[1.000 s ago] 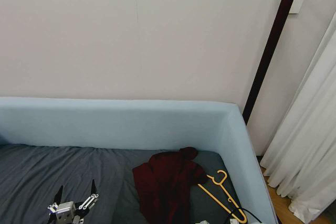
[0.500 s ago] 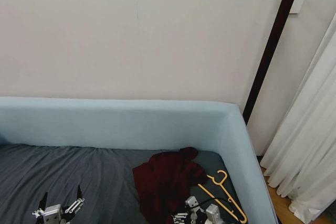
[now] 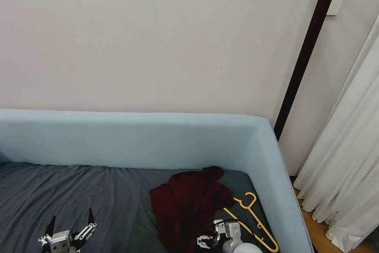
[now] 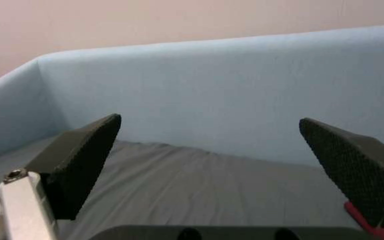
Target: Pick up the clothes from the sofa and hang them on the clothes hanger.
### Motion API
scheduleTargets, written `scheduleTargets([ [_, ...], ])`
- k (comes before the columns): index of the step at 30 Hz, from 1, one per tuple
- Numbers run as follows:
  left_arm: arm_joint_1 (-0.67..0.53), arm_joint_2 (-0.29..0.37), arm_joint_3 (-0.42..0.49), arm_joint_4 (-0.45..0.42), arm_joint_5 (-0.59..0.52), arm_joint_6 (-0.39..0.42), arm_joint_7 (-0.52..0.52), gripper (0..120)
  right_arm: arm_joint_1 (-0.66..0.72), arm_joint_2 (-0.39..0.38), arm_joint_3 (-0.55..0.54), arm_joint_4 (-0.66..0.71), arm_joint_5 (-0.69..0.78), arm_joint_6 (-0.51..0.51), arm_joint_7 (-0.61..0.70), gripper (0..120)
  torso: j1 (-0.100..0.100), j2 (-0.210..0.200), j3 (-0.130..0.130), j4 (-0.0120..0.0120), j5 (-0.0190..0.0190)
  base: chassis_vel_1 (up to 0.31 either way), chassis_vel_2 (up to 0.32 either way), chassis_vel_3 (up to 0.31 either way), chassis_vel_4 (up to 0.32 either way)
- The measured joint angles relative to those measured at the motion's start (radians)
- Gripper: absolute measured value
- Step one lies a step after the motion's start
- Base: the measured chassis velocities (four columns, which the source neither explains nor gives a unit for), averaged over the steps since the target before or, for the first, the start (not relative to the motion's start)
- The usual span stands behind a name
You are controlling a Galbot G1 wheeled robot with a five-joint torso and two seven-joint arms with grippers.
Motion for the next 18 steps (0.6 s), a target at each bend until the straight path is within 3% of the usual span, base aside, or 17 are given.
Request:
scheduleTargets([
  [5, -0.004, -0.001, 0.001, 0.001, 0.0, 0.0, 0.001, 100, -0.003, -0.001, 0.002, -0.012, -0.021, 0.009, -0.055, 88, 0.0, 0.0, 0.0, 0.0, 0.0, 0.0, 0.0, 0.0, 0.0],
  [18, -0.009, -0.009, 0.005, 0.009, 0.001, -0.002, 0.001, 100, -0.009, -0.007, -0.008, -0.031, -0.148, 0.054, -0.134, 38, 0.0, 0.0, 0.0, 0.0, 0.0, 0.0, 0.0, 0.0, 0.0],
])
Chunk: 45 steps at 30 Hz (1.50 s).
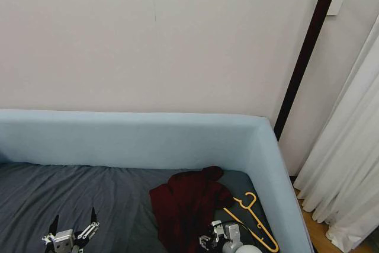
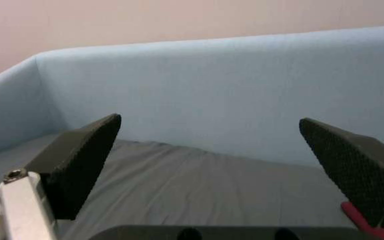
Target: Pick up the clothes from the sofa and hang them on the clothes hanger.
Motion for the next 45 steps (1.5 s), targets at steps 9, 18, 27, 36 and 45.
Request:
scheduleTargets([
  [9, 0.006, -0.005, 0.0, -0.002, 0.004, -0.007, -0.001, 100, -0.003, -0.005, 0.0, -0.011, -0.036, 0.031, -0.02, 8, 0.0, 0.0, 0.0, 0.0001, 0.0001, 0.0, 0.0, 0.0, 0.0],
  [18, 0.0, -0.005, 0.0, -0.002, 0.005, -0.008, -0.004, 100, -0.005, -0.057, 0.01, 0.049, -0.127, 0.207, -0.167, 0, 0.0, 0.0, 0.0, 0.0, 0.0001, 0.0, 0.0, 0.0, 0.0],
  [27, -0.001, -0.003, -0.001, -0.01, 0.003, -0.006, -0.006, 100, 0.157, -0.159, 0.101, 0.131, -0.377, 0.553, -0.568, 0, 0.0, 0.0, 0.0, 0.0, 0.0001, 0.0, 0.0, 0.0, 0.0],
  [36, 0.0, -0.009, -0.001, -0.031, 0.003, 0.0, -0.006, 100, 0.465, -0.229, 0.075, 0.119, -0.335, 0.68, -0.726, 0, 0.0, 0.0, 0.0, -0.0002, 0.0004, 0.0, 0.0, 0.0, 0.0],
  [45, 0.008, -0.027, -0.003, -0.051, 0.004, 0.002, -0.007, 100, 0.965, -0.215, -0.089, 0.067, -0.172, 0.681, -0.747, 0, 0.0, 0.0, 0.0, -0.0001, -0.0001, 0.0, 0.0, 0.0, 0.0],
])
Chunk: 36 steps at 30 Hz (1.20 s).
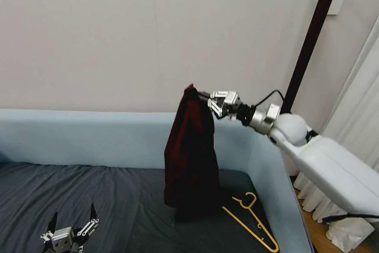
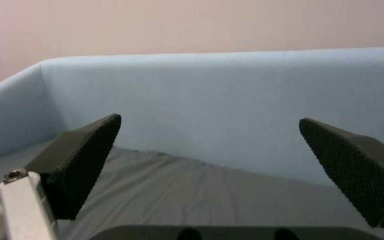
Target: Pick up the clothes from the sofa and hang them on the clothes hanger.
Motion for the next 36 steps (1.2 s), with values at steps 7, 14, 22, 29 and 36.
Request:
scheduleTargets([
  [7, 0.013, 0.0, -0.003, -0.008, -0.004, -0.021, -0.006, 100, -0.067, 0.036, -0.054, 0.033, -0.082, 0.001, -0.073, 0, 0.0, 0.0, 0.0, 0.0003, 0.0001, 0.0, 0.0, 0.0, 0.0],
  [14, 0.025, 0.015, -0.027, 0.001, -0.006, -0.037, -0.007, 100, -0.374, 0.097, -0.005, -0.09, -0.368, 0.085, -0.209, 0, 0.0, 0.0, 0.0, 0.0, 0.0002, 0.0, 0.0, 0.0, 0.0],
  [22, 0.035, 0.015, -0.022, 0.018, 0.006, -0.043, -0.007, 100, -0.67, 0.294, 0.159, -0.456, -0.695, 0.244, -0.369, 0, 0.0, 0.0, 0.0, 0.0001, 0.0, 0.0, 0.0, 0.0, 0.0],
  [29, 0.048, 0.054, 0.009, 0.037, 0.059, -0.049, 0.011, 100, -0.742, 0.372, 0.231, -0.567, -0.823, 0.3, -0.357, 0, 0.0, 0.0, 0.0, 0.0002, -0.0002, 0.0, 0.0, 0.0, 0.0],
  [36, 0.035, 0.238, 0.032, 0.083, 0.099, -0.126, 0.159, 100, -0.744, 0.347, 0.232, -0.515, -0.802, 0.304, -0.29, 7, 0.0, 0.0, 0.0, 0.0002, 0.0001, 0.0, 0.0, 0.0, 0.0],
])
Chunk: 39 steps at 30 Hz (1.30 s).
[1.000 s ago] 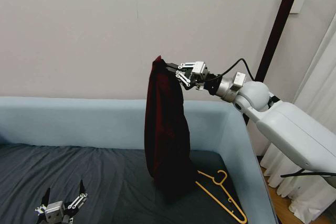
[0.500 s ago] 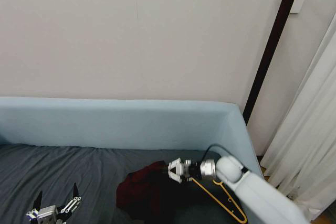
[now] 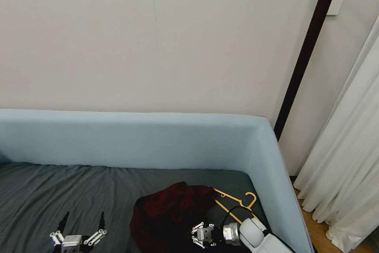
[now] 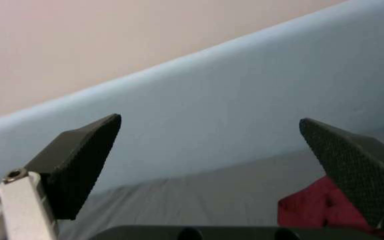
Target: Pick up the clothes from the sofa and hang them on the clothes hanger.
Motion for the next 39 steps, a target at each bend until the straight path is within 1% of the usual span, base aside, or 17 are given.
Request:
scheduleTargets([
  [7, -0.03, 0.157, 0.017, 0.001, -0.017, 0.02, 0.061, 100, 0.007, -0.104, -0.026, 0.147, 0.178, -0.047, -0.033, 34, 0.0, 0.0, 0.0, 0.0, -0.0004, 0.0, 0.0, 0.0, 0.0],
  [8, -0.03, 0.157, 0.017, 0.001, -0.017, 0.02, 0.061, 100, 0.007, -0.104, -0.026, 0.147, 0.178, -0.047, -0.033, 34, 0.0, 0.0, 0.0, 0.0, -0.0004, 0.0, 0.0, 0.0, 0.0],
  [12, -0.055, 0.259, 0.055, 0.062, -0.021, -0.004, 0.092, 100, 0.007, -0.153, 0.001, 0.202, 0.258, -0.068, -0.041, 51, 0.0, 0.0, 0.0, -0.0001, -0.0002, 0.0, 0.0, 0.0, 0.0],
  [13, -0.055, 0.259, 0.055, 0.062, -0.021, -0.004, 0.092, 100, 0.007, -0.153, 0.001, 0.202, 0.258, -0.068, -0.041, 51, 0.0, 0.0, 0.0, -0.0001, -0.0002, 0.0, 0.0, 0.0, 0.0],
  [16, -0.085, 0.324, 0.076, 0.118, -0.032, -0.055, 0.123, 100, 0.022, -0.161, 0.023, 0.238, 0.342, -0.093, 0.01, 63, 0.0, 0.0, 0.0, -0.0005, -0.0003, 0.0, 0.0, 0.0, 0.0],
  [17, -0.105, 0.363, 0.084, 0.155, -0.056, -0.091, 0.149, 100, 0.042, -0.16, 0.024, 0.262, 0.394, -0.117, 0.079, 69, 0.0, 0.0, 0.0, 0.0002, -0.0002, 0.0, 0.0, 0.0, 0.0],
  [19, -0.125, 0.39, 0.097, 0.178, -0.074, -0.111, 0.172, 100, 0.053, -0.159, 0.024, 0.28, 0.426, -0.136, 0.139, 74, 0.0, 0.0, 0.0, 0.001, -0.0001, 0.0, 0.0, 0.0, 0.0],
  [22, -0.186, 0.463, 0.136, 0.234, -0.115, -0.183, 0.276, 100, 0.079, -0.15, 0.023, 0.325, 0.5, -0.193, 0.301, 86, 0.0, 0.0, 0.0, -0.0004, -0.0005, 0.0, 0.0, 0.0, 0.0],
  [23, -0.218, 0.493, 0.159, 0.258, -0.125, -0.212, 0.335, 100, 0.086, -0.142, 0.028, 0.342, 0.516, -0.216, 0.365, 90, 0.0, 0.0, 0.0, 0.0007, 0.0, 0.0, 0.0, 0.0, 0.0],
  [24, -0.218, 0.493, 0.159, 0.258, -0.125, -0.212, 0.335, 100, 0.086, -0.142, 0.028, 0.342, 0.516, -0.216, 0.365, 90, 0.0, 0.0, 0.0, 0.0007, 0.0, 0.0, 0.0, 0.0, 0.0],
  [25, -0.297, 0.54, 0.224, 0.299, -0.136, -0.253, 0.431, 100, 0.085, -0.135, 0.045, 0.37, 0.528, -0.246, 0.458, 97, 0.0, 0.0, 0.0, 0.0006, 0.0001, 0.0, 0.0, 0.0, 0.0],
  [27, -0.411, 0.572, 0.314, 0.358, -0.131, -0.306, 0.522, 100, 0.075, -0.13, 0.072, 0.396, 0.537, -0.27, 0.537, 100, 0.0, 0.0, 0.0, 0.0, 0.0, 0.0, 0.0, 0.0, 0.0],
  [29, -0.468, 0.577, 0.358, 0.39, -0.119, -0.333, 0.55, 100, 0.067, -0.128, 0.084, 0.402, 0.541, -0.278, 0.559, 100, 0.0, 0.0, 0.0, -0.0001, -0.0001, 0.0, 0.0, 0.0, 0.0],
  [32, -0.758, 0.533, 0.578, 0.538, -0.03, -0.429, 0.639, 100, 0.037, -0.119, 0.135, 0.406, 0.541, -0.286, 0.586, 100, 0.0, 0.0, 0.0, -0.0004, 0.0, 0.0, 0.0, 0.0, 0.0],
  [34, -0.793, 0.521, 0.607, 0.558, -0.024, -0.432, 0.646, 100, 0.033, -0.118, 0.142, 0.403, 0.54, -0.286, 0.586, 100, 0.0, 0.0, 0.0, -0.0004, 0.0001, 0.0, 0.0, 0.0, 0.0],
  [37, -0.977, 0.435, 0.754, 0.665, -0.008, -0.439, 0.739, 100, 0.017, -0.113, 0.172, 0.393, 0.534, -0.286, 0.583, 100, 0.0, 0.0, 0.0, -0.0005, -0.0002, 0.0, 0.0, 0.0, 0.0],
  [39, -1.021, 0.411, 0.784, 0.694, 0.001, -0.439, 0.778, 100, 0.015, -0.112, 0.181, 0.392, 0.533, -0.286, 0.582, 100, 0.0, 0.0, 0.0, -0.0003, 0.0003, 0.0, 0.0, 0.0, 0.0],
])
